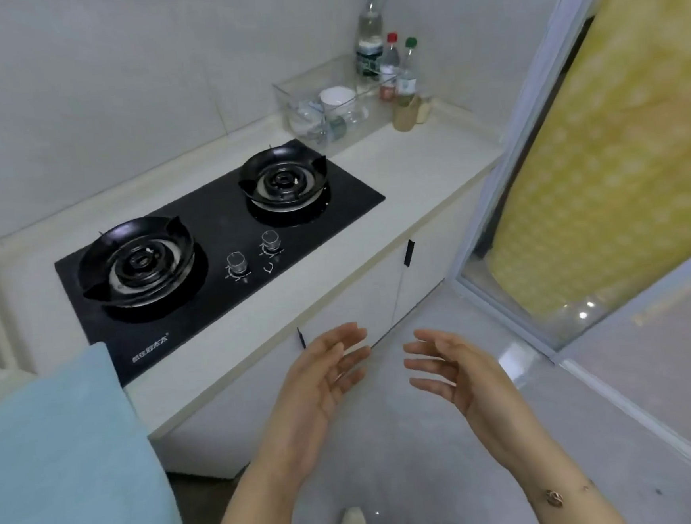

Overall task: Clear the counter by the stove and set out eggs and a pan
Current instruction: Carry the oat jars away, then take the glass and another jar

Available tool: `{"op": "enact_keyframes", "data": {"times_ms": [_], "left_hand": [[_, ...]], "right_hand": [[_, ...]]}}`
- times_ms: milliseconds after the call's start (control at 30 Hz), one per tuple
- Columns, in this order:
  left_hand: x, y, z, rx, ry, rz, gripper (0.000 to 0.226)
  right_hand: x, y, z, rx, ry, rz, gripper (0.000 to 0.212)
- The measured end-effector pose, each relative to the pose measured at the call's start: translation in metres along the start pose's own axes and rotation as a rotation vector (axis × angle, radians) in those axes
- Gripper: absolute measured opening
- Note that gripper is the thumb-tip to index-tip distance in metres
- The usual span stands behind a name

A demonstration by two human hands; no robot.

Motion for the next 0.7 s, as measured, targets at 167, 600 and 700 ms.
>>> {"op": "enact_keyframes", "data": {"times_ms": [167, 600, 700], "left_hand": [[-0.040, -0.069, 0.001, 0.066, -0.051, -0.032, 0.036], [-0.198, -0.266, 0.009, 0.035, -0.154, -0.014, 0.030], [-0.223, -0.305, 0.014, 0.041, -0.147, -0.002, 0.030]], "right_hand": [[0.038, -0.054, -0.034, 0.015, -0.039, 0.079, 0.027], [0.181, -0.236, -0.161, 0.080, -0.086, 0.022, 0.026], [0.201, -0.274, -0.186, 0.072, -0.059, 0.026, 0.026]]}}
Point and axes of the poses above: each hand's wrist, its own y-axis away from the middle knuckle, its own x-axis out of the back of the hand, z = x × y, the point moved 5 cm from there along -y, towards the middle knuckle, and after that the axes turned 4 degrees about y, right-handed, at the moved point
